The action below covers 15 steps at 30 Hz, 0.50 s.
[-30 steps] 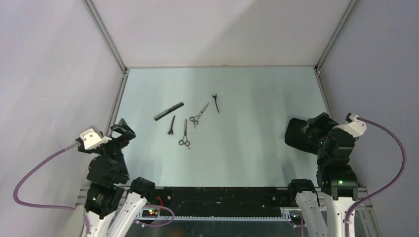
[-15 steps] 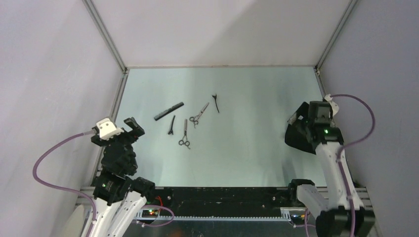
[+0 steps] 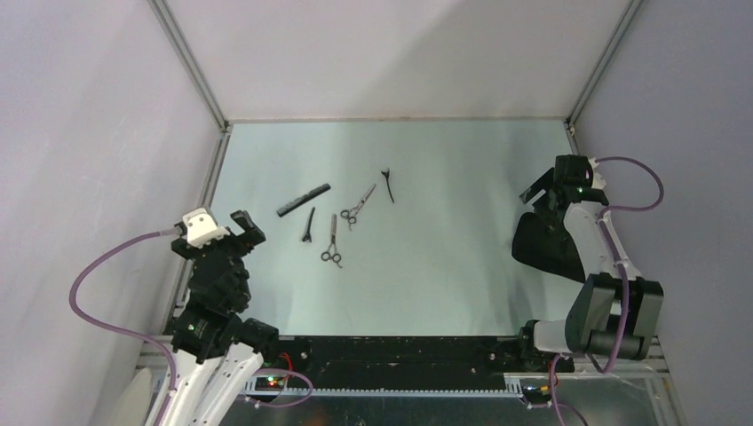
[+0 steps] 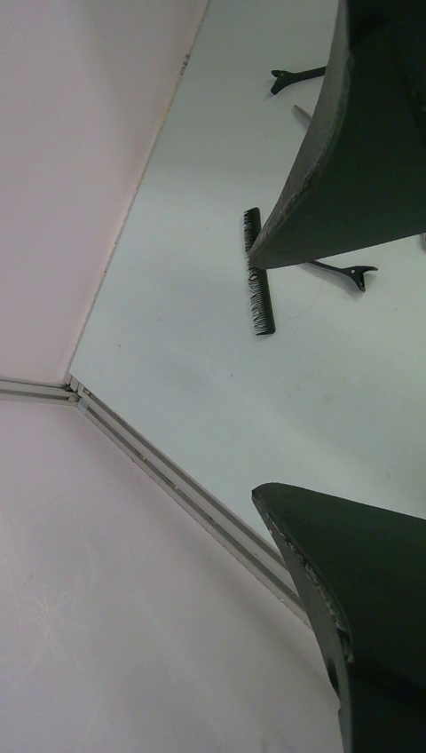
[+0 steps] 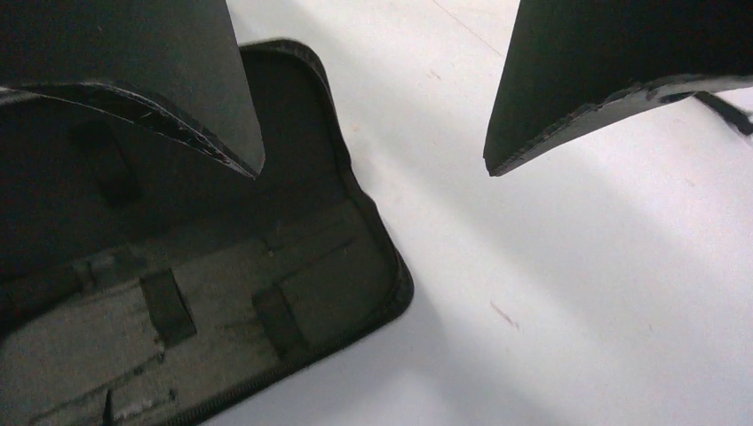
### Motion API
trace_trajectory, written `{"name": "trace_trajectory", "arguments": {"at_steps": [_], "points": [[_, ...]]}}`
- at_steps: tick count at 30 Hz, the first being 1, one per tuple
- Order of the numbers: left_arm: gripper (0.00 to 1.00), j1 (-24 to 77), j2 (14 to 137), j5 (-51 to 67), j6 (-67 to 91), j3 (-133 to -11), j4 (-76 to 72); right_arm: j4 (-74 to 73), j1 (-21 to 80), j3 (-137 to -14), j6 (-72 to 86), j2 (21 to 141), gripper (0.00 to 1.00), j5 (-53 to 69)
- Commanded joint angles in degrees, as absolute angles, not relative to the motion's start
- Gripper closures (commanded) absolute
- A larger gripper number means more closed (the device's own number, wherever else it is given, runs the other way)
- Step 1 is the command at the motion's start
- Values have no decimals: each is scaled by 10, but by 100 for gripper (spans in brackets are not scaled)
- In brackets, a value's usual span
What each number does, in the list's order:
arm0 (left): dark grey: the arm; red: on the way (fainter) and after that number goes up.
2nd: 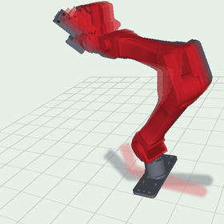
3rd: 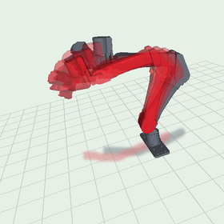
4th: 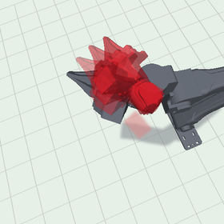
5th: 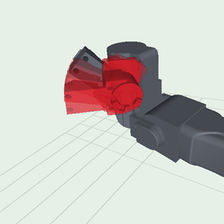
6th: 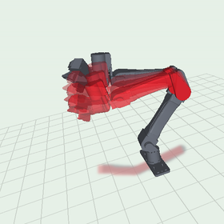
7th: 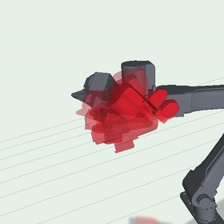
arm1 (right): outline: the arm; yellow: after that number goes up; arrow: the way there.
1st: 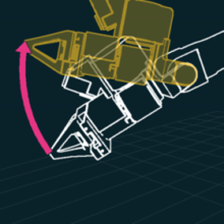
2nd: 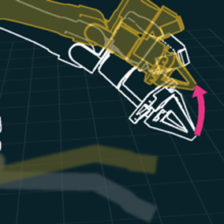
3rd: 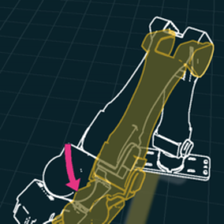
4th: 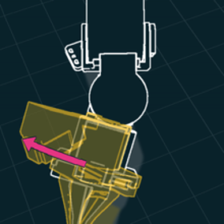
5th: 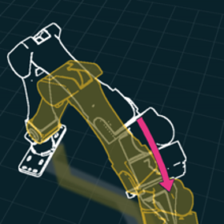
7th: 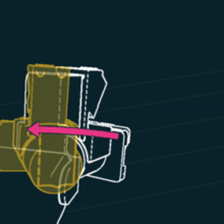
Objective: Sort the hair-cutting tools
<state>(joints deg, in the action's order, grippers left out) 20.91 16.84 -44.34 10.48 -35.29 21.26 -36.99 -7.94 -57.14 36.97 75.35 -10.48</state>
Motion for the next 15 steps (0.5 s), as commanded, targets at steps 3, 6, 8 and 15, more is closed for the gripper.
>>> {"name": "trace_trajectory", "arguments": {"at_steps": [3,6,8,15], "points": [[2,213,187,-437,101,-351,190,-347,-93,-665,429,871,0,-141],[2,212,194,-438,98,-350,190,-343,-94,-681,458,923,0,-159],[2,212,197,-441,96,-350,188,-350,-95,-698,479,958,3,-169],[2,212,204,-440,92,-348,186,-369,-96,-758,522,1051,28,-156]]}}
